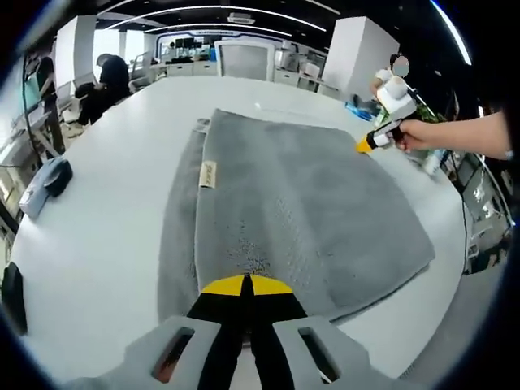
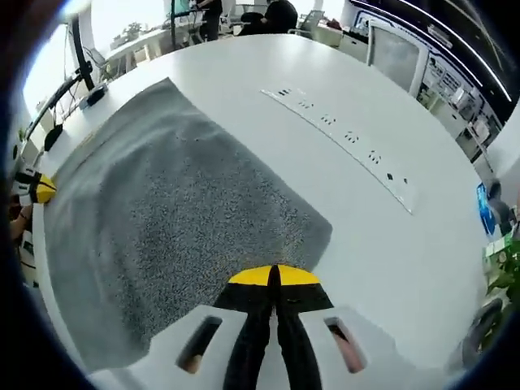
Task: Fold the towel on the table until its edges align and the towel forms a compact rectangular stack.
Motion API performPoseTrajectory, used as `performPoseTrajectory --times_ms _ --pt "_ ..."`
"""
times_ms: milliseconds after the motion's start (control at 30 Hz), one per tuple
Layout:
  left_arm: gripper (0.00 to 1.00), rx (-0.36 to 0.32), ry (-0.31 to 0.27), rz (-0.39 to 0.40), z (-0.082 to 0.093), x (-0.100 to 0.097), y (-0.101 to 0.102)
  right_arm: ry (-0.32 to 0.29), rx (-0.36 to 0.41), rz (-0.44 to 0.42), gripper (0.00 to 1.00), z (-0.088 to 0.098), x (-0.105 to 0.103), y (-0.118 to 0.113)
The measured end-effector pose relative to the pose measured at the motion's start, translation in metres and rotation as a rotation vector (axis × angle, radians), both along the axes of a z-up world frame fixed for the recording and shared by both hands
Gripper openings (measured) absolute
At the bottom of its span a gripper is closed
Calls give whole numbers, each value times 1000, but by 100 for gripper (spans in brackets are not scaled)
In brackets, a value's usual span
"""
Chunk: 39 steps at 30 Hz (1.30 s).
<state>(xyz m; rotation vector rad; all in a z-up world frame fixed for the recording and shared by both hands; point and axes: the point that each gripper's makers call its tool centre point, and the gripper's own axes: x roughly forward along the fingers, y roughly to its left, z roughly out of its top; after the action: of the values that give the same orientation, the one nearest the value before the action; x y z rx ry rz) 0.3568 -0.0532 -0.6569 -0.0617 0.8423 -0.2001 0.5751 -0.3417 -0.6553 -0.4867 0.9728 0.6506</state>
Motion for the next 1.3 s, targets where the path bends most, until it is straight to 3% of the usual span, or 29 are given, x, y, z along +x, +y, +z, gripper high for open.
performPoseTrajectory --times_ms 200,567,900,1100,1300 --pt "1 -8 33 -13 0 -1 -1 11 4 -29 0 -1 -1 -1" --pt "1 35 31 -61 1 0 -3 40 29 -86 0 -1 -5 -9" --pt "1 38 75 -97 0 6 -4 46 -7 -108 0 -1 -16 -20" --pt "1 73 86 -162 0 8 -8 45 -12 -126 0 -1 -22 -28" --pt "1 62 79 -165 -1 14 -9 55 -14 -137 0 -2 -27 -38"
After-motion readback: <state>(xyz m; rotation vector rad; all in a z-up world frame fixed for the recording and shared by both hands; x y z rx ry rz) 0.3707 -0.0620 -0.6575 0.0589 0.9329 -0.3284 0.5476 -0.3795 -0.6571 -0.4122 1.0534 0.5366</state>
